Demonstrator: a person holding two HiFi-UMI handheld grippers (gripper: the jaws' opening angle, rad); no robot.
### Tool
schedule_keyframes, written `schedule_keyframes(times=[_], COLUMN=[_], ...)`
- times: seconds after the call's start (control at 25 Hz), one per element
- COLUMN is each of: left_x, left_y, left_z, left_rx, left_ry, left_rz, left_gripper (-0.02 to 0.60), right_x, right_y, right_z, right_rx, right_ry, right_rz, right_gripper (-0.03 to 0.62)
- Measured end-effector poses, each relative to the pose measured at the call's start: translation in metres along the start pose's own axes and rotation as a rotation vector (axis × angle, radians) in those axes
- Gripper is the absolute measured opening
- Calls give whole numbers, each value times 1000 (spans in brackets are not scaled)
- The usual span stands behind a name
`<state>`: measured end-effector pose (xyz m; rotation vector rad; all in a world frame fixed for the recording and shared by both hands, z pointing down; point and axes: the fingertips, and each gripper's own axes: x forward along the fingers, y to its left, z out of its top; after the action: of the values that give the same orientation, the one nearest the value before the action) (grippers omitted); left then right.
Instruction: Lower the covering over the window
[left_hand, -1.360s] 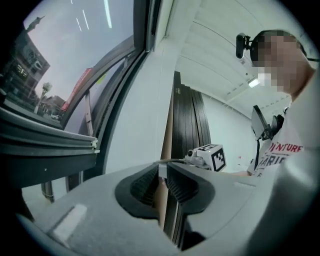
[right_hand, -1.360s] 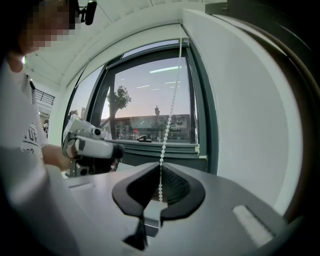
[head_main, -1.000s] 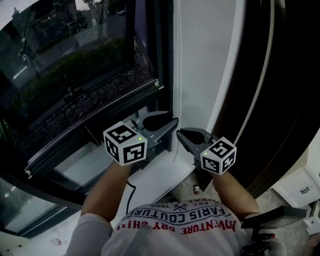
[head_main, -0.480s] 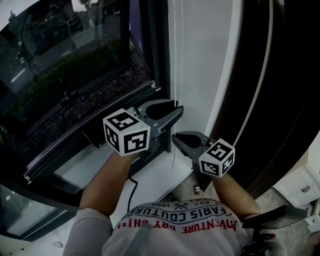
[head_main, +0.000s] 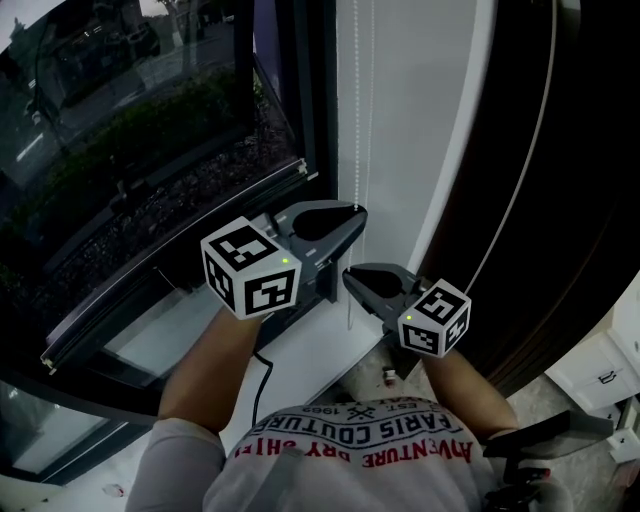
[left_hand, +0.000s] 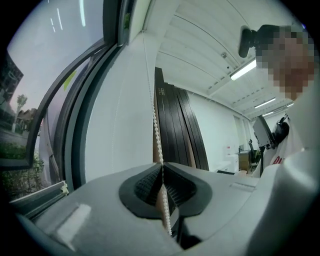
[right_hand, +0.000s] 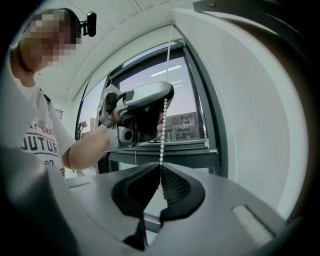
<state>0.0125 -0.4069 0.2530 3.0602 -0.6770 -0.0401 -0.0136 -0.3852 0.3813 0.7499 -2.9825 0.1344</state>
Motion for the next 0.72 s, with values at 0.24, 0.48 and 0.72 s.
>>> schedule_keyframes(times=[0.24,0.48,0.72], left_x=[2,7,12], left_y=[-1,0,9], left_z=[-8,-44,-99], left_rx=[8,-20,-21], left_ry=[25,55,146], left_rz=[-5,12,62], left_gripper=[8,8,9], right_x=[-2,-1,1], right_y=[-5,-11,-17], right_z=[-8,-44,-97], right_rx=[24,81,137], right_ry=[0,45,137], right_rz=[-7,-14,-24], right_gripper=[12,12,11])
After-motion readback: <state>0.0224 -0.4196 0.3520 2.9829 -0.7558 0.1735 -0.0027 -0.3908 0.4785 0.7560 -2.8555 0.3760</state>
